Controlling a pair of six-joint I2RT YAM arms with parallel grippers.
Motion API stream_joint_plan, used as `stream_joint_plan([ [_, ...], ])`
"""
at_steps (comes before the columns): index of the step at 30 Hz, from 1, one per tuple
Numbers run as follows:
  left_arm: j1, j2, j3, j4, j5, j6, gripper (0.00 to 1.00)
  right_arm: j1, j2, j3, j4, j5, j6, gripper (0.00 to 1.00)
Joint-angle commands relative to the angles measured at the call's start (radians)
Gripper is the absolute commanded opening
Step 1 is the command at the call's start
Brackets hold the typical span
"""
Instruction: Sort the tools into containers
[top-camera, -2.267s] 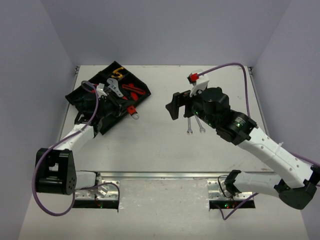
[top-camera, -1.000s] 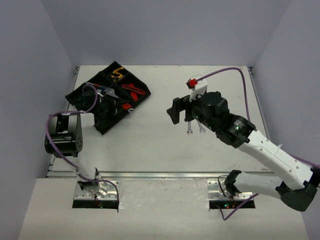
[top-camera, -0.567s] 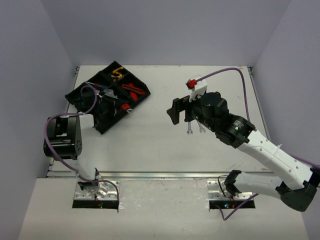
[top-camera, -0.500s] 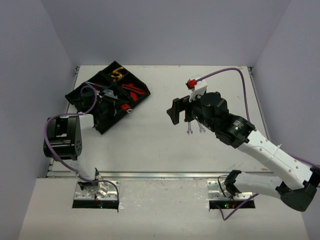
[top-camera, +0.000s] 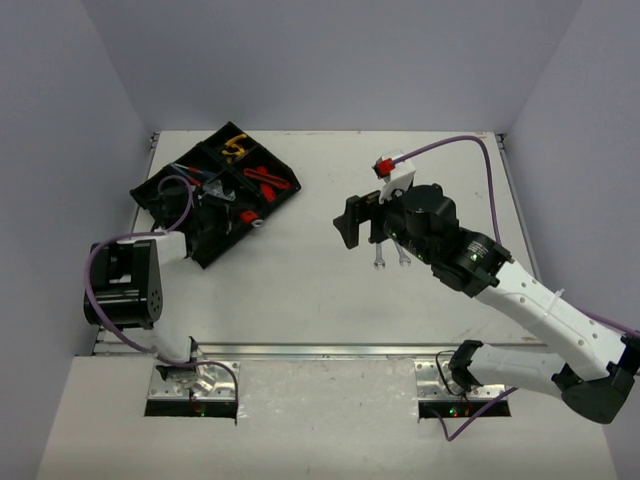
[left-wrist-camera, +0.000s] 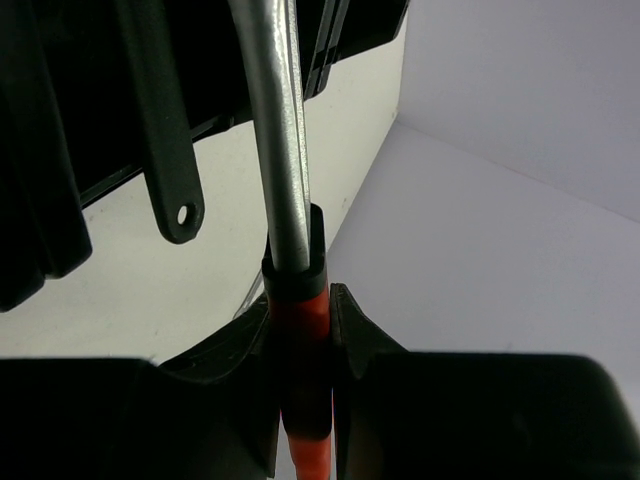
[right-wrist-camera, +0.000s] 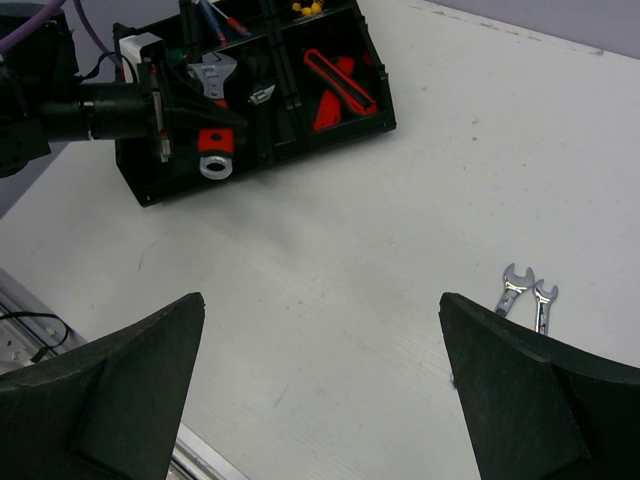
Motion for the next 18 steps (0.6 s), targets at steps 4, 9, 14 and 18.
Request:
stream_joint_plan([
  [4,-0.009,-0.103,0.003,0.14,-0.017,-0.078,0.0,-0.002,-0.019,-0.001,0.043,0.01,-0.012,0.99],
  [9,-0.015,-0.182,-0.04,0.119,-0.077,-0.125,0.0,-0.002,-0.026,-0.006,0.042,0.025,-0.018,0.99],
  [14,-0.022,-0.196,-0.013,0.098,-0.068,-0.15,0.0,-0.004,-0.033,-0.01,0.044,0.033,-0.018,0.99],
  [18,-0.028,-0.163,0.029,0.098,-0.034,-0.195,0.0,-0.007,-0.044,-0.015,0.042,0.037,-0.019,0.99],
])
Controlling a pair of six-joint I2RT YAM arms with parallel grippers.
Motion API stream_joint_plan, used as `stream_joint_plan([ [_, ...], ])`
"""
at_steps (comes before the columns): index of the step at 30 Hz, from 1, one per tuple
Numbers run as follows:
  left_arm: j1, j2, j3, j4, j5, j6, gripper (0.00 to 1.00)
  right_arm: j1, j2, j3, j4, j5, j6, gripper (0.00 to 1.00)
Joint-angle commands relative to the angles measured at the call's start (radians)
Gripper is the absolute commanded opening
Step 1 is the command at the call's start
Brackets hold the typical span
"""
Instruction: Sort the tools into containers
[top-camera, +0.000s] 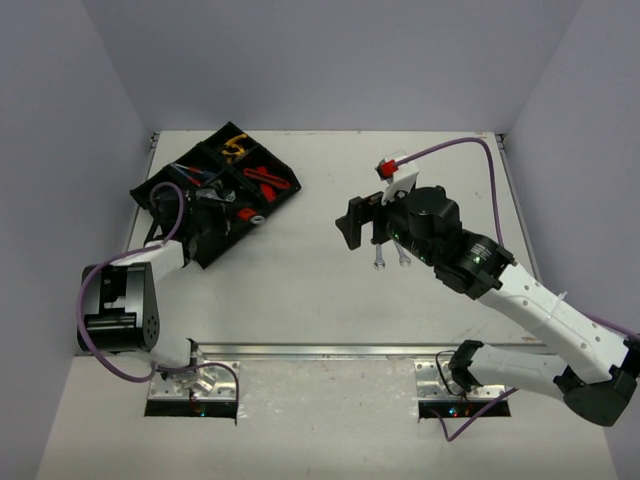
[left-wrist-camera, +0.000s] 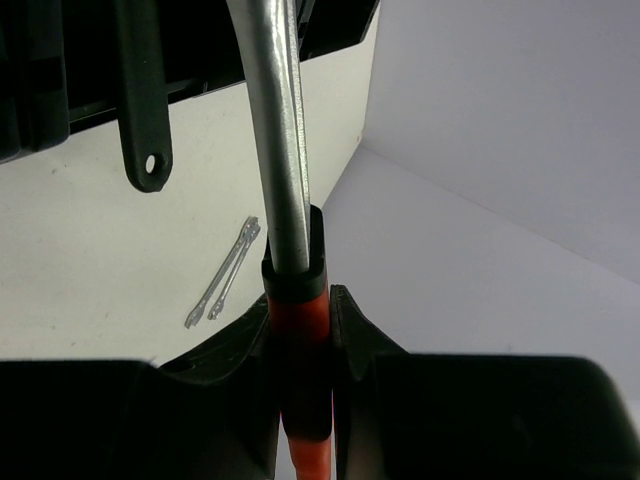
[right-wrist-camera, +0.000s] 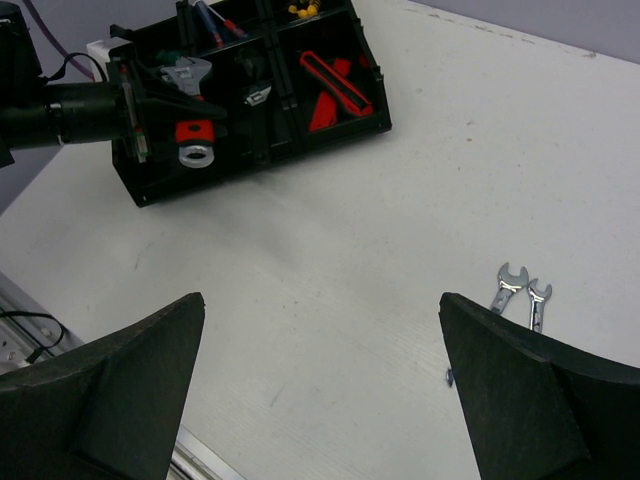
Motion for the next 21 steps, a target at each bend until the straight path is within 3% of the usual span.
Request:
stream_joint_plan([
  [1,-0.015,-0.003,0.111,0.101,0.037,-0.055,0.0,-0.009,-0.031,-0.003,0.041,0.034,-0.015,0.99],
  [10,-0.023,0.095,0.221,0.041,0.043,-0.027,0.0,-0.041,-0.051,-0.012,0.041,0.03,-0.02,0.99],
  [21,-0.071,0.159,0.217,0.064,0.022,-0.028,0.0,-0.058,-0.051,-0.014,0.041,0.023,-0.02,0.99],
])
